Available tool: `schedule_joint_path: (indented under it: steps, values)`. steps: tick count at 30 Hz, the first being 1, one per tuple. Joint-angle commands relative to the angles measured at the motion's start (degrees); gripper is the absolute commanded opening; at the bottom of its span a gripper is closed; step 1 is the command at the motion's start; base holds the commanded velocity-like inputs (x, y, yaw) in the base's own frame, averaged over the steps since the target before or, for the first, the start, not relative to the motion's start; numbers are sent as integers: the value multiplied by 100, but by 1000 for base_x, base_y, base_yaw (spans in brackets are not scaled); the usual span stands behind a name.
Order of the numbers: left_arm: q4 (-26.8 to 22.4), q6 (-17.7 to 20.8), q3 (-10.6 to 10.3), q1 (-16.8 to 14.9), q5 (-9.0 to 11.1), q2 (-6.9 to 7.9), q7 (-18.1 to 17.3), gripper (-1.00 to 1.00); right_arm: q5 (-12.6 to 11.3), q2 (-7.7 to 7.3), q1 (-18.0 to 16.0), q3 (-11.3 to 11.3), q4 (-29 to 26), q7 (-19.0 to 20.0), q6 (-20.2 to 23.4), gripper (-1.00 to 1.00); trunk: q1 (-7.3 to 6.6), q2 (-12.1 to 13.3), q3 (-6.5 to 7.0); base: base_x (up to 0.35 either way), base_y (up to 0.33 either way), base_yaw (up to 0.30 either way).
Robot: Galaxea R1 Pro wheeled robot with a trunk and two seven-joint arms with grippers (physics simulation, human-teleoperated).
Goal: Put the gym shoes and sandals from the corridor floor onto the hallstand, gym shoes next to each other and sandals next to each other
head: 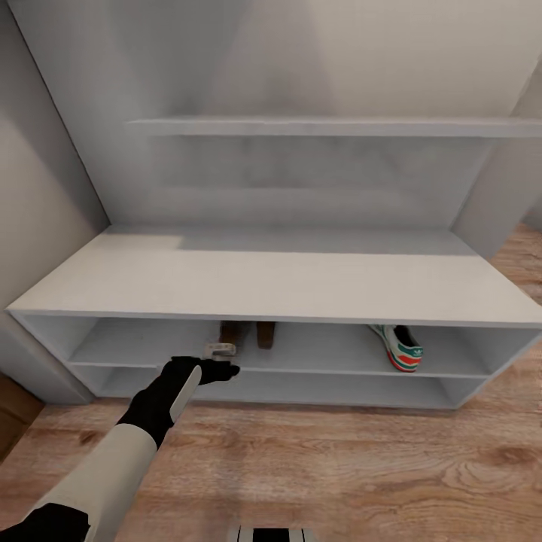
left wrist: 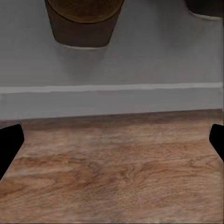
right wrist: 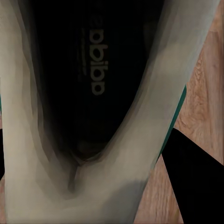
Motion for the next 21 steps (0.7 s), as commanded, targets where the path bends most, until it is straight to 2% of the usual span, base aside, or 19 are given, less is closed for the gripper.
schedule_joint_path:
  steps: [1,12,14,15,16,19,21]
  values:
    - [-5,25,-3,-2,8,1,-1,100,60,0,-7,-4,-5,18,34,-100,-5,-2,-5,-344,0,0]
    - [-5,-48,-19,5,8,1,-2,100,60,0,-7,-1,-7,17,34,-100,-5,-2,-5,-345,0,0]
    - [-5,-312,-20,18,8,1,-3,100,60,0,-7,0,-7,18,34,-100,-5,-2,-5,-346,0,0]
    - [-5,-726,-15,40,13,1,-8,100,60,-3,-7,0,-2,18,34,-100,-5,-2,-5,-346,0,0]
    - [-5,-935,-14,47,17,1,-15,100,60,-2,-7,-2,-1,18,34,-100,-5,-2,-5,-345,0,0]
    - [-5,-1310,-9,55,27,9,-40,100,57,-6,-7,-11,1,18,31,-100,-5,-2,-5,-321,0,0]
    - [-5,-1421,-6,57,29,25,-48,100,59,-7,-7,-39,0,18,28,-100,-5,-2,-5,-263,0,0]
